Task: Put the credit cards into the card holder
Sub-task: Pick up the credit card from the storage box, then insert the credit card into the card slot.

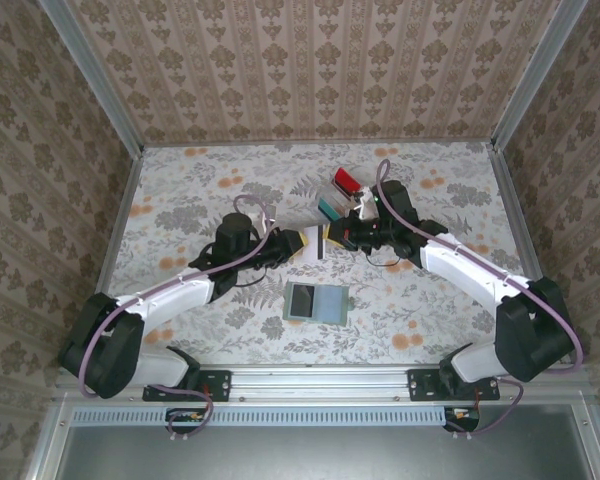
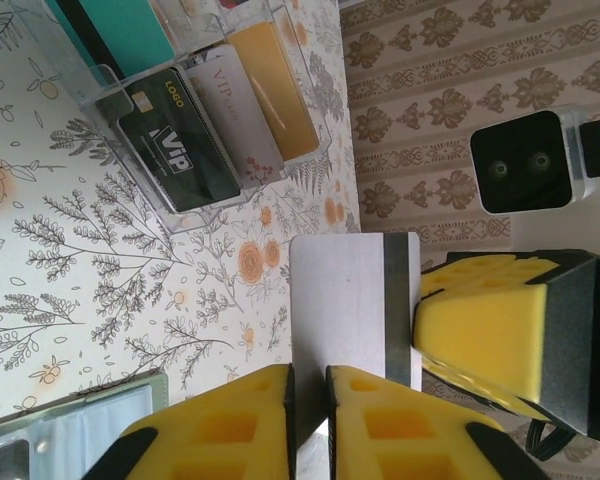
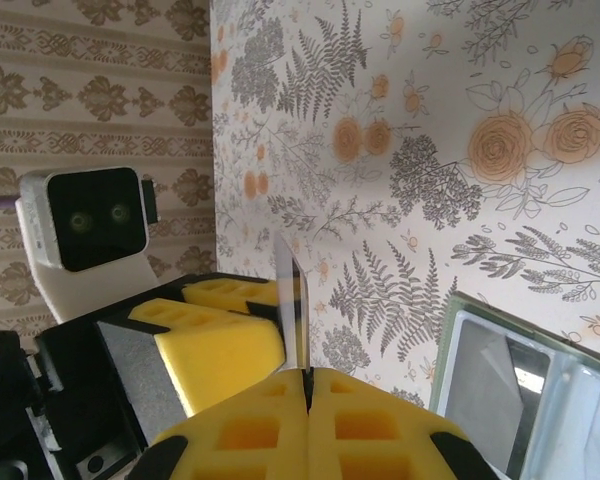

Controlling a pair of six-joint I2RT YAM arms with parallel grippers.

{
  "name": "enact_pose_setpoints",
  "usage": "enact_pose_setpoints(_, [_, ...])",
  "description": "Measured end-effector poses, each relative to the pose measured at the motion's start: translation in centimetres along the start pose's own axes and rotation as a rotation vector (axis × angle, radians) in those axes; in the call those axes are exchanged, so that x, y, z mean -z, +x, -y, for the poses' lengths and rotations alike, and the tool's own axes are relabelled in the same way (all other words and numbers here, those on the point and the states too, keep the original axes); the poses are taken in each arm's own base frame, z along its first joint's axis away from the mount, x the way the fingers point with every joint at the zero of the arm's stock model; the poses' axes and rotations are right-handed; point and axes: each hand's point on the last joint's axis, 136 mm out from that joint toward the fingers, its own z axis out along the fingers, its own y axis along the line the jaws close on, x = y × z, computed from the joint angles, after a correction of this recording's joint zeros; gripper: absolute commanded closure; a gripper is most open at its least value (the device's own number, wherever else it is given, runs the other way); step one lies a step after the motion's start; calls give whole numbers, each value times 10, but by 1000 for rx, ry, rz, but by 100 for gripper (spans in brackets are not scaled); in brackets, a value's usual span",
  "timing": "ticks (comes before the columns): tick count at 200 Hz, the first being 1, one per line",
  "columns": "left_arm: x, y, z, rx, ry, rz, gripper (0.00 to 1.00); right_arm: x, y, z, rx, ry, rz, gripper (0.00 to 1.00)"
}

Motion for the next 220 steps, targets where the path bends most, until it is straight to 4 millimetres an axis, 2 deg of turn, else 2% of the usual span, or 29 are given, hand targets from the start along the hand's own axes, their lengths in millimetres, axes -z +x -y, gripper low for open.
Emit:
enact_pose_setpoints(33, [2,-2,2,3,7,8,100,-3,1,11,-24,21,-6,87])
enact_pose_setpoints(50, [4,-2,6,7,16,13,100,-4,2,13,-29,25,-9,82])
enact_pose_setpoints(64, [7,-3,7,6,16,22,100,-4,3,16,-34,36,-11,73])
enact_pose_setpoints(80, [12,-2,2,17,-14,37,100,-5,7,25,-29,78,-12,71])
enact_pose_setpoints(115, [25,6,-23,35,-151,62,100,-9,32,50,-7,231,-53,79])
enact_pose_setpoints(134, [29,19,-36,20,-208,47,100,-17,53,55,22,261,-91,81])
enact_pose_setpoints(169, [31,50,-65,22,-321,-6,100,-29,93,85,16,354,-169,83])
enact_pose_setpoints(193, [33,63,-78,40,-388,-26,100,-34,104,112,3,449,-188,84])
enact_pose_setpoints(220, [33,67,-86,72,-426,-22,100,-28,107,138,-5,547,-176,84])
